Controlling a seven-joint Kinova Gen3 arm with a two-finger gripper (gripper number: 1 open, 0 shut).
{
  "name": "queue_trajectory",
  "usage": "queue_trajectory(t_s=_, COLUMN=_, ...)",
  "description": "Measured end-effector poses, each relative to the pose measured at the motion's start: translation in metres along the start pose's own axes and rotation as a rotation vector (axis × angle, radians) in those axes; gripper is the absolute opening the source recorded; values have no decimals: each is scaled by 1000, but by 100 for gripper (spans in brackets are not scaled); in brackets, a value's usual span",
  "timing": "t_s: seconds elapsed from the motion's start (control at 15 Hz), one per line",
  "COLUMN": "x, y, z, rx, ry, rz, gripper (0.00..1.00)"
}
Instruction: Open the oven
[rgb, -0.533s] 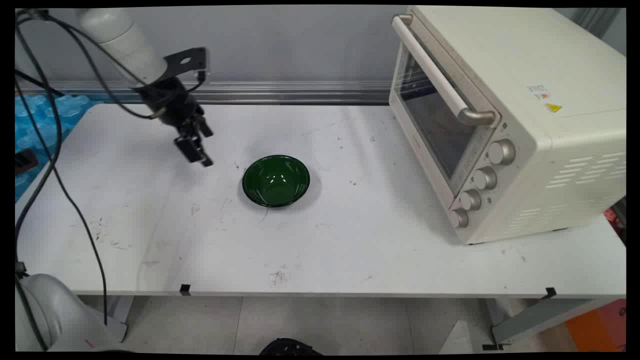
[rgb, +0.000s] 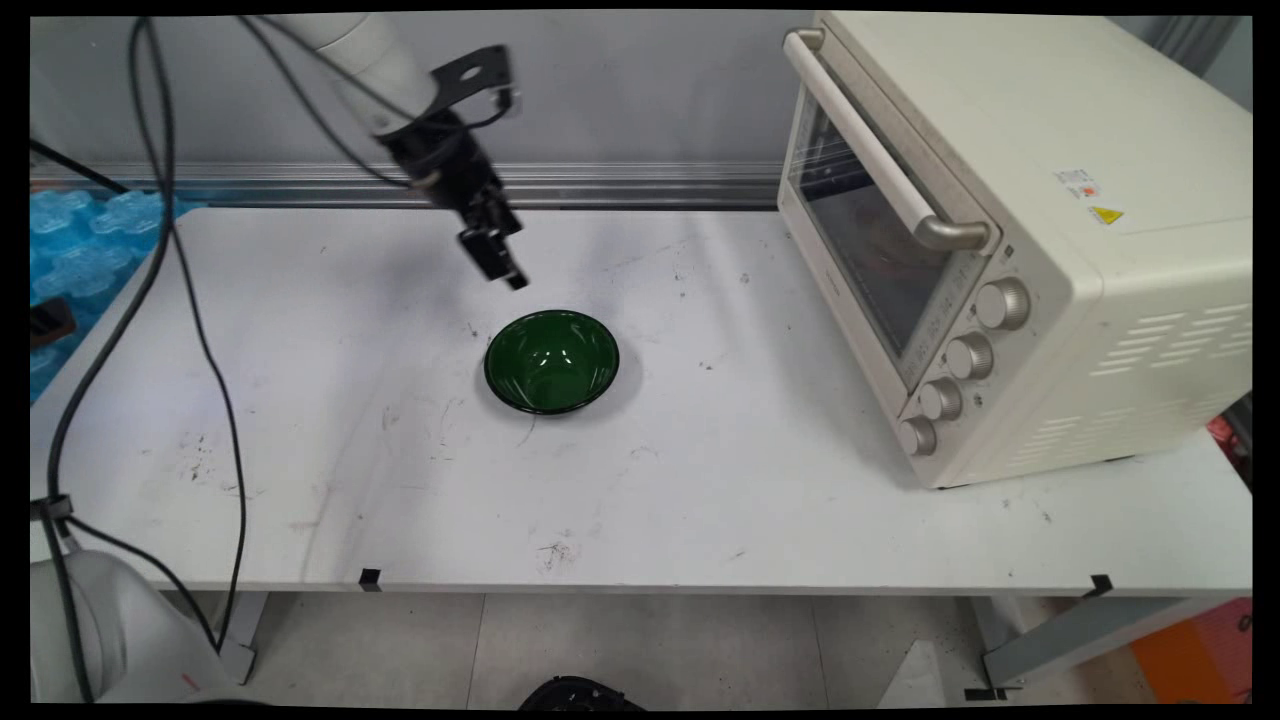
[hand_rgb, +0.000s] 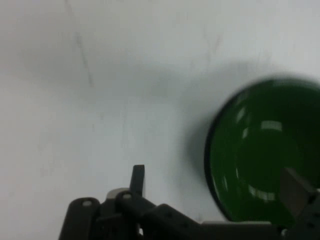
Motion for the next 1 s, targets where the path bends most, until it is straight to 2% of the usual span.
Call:
queue_trajectory(t_s=0.2, x=31, y=-9, z=2, rx=-6, ry=39, rz=19, gripper=100)
queue_trajectory(t_s=0.4, x=51, y=-16, z=2, rx=3, ry=71, rz=27, gripper=100)
queue_trajectory(t_s=0.67, x=80, y=-23, z=-2, rx=43, ry=129, rz=30, gripper=100)
queue_trajectory(t_s=1.0, x=102, y=-15, z=-6, rx=92, ry=156, rz=-1, gripper=100)
